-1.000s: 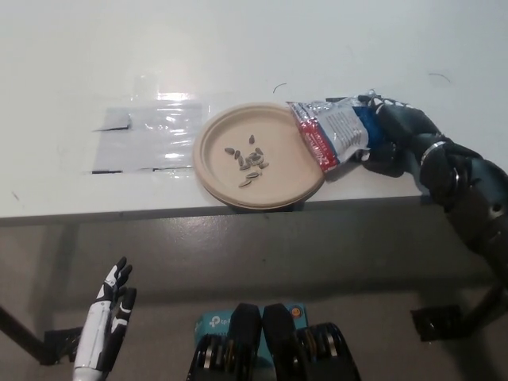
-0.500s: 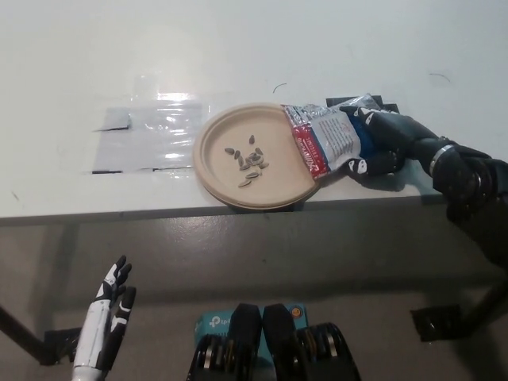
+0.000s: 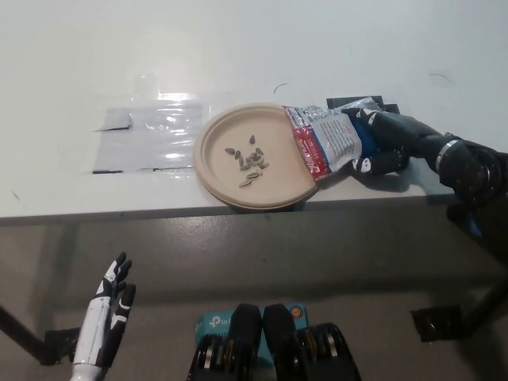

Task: The robot picks up a small bag of sunflower seeds on the right hand side and take it to the empty plate on the left hand side then pours some sunflower seeds on to the plate.

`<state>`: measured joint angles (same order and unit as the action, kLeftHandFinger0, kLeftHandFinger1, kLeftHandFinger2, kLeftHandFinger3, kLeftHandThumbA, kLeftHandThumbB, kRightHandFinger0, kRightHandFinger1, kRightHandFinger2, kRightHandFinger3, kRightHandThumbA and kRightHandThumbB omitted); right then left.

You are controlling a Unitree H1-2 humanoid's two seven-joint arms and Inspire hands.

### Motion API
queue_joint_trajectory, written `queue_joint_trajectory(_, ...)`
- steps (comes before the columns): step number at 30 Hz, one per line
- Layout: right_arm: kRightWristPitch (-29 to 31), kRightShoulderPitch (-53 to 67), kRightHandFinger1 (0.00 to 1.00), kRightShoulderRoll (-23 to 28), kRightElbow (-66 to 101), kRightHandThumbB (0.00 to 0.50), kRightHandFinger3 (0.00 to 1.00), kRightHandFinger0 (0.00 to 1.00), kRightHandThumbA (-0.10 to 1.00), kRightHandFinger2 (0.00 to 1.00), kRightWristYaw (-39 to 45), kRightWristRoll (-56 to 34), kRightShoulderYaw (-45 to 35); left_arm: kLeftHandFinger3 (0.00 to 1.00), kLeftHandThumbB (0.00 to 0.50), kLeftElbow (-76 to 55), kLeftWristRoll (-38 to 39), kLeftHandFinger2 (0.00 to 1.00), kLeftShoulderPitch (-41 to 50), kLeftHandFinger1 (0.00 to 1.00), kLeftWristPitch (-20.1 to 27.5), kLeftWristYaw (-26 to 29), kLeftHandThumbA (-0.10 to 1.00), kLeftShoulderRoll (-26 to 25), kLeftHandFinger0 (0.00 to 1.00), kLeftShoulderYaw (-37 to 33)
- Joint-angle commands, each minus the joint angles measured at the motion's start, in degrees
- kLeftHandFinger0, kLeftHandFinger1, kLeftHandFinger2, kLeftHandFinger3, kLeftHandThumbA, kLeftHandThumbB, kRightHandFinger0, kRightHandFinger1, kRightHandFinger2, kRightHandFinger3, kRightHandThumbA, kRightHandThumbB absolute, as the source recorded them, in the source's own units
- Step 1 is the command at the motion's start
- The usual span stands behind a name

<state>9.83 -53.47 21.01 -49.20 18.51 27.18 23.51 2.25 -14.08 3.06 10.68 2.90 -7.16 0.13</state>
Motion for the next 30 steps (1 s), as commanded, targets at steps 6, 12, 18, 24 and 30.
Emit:
queue_joint_trajectory(6,-2.18,0.55,1.0,4.01,7.18,0.5,1.0,1.0,0.66,1.0,10.22,-5.4,-2.41,1.0,0.047,-1.0,-0.08,1.0,-0.22,1.0,2.58,0.61,1.0,-0.91,1.0,0.23)
queue_joint_trajectory(12,-4.94,2.43,1.0,5.53,14.22,0.5,1.0,1.0,1.0,1.0,12.83,-8.41,-5.22,1.0,0.012,-0.43,0.13,1.0,-0.58,1.0,3.32,0.59,1.0,-1.15,1.0,0.33)
queue_joint_trajectory(18,-5.66,2.97,1.0,5.32,15.23,0.463,1.0,1.0,1.0,1.0,14.66,-11.25,-8.07,1.0,0.014,-0.77,0.5,1.0,-0.39,1.0,2.39,0.31,1.0,-1.04,1.0,0.38)
queue_joint_trajectory(24,-5.45,2.97,1.0,5.11,14.14,0.493,1.0,1.0,1.0,1.0,15.3,-12.09,-8.84,1.0,0.01,-0.59,0.55,1.0,-0.35,1.0,2.83,0.5,1.0,-0.93,1.0,0.43)
queue_joint_trajectory(30,-4.18,6.7,1.0,4.36,20.97,0.492,1.0,1.0,1.0,1.0,8.62,-14.33,-14.95,1.0,0.006,-0.87,-0.08,1.0,-0.59,1.0,2.46,0.61,1.0,-1.03,1.0,0.37)
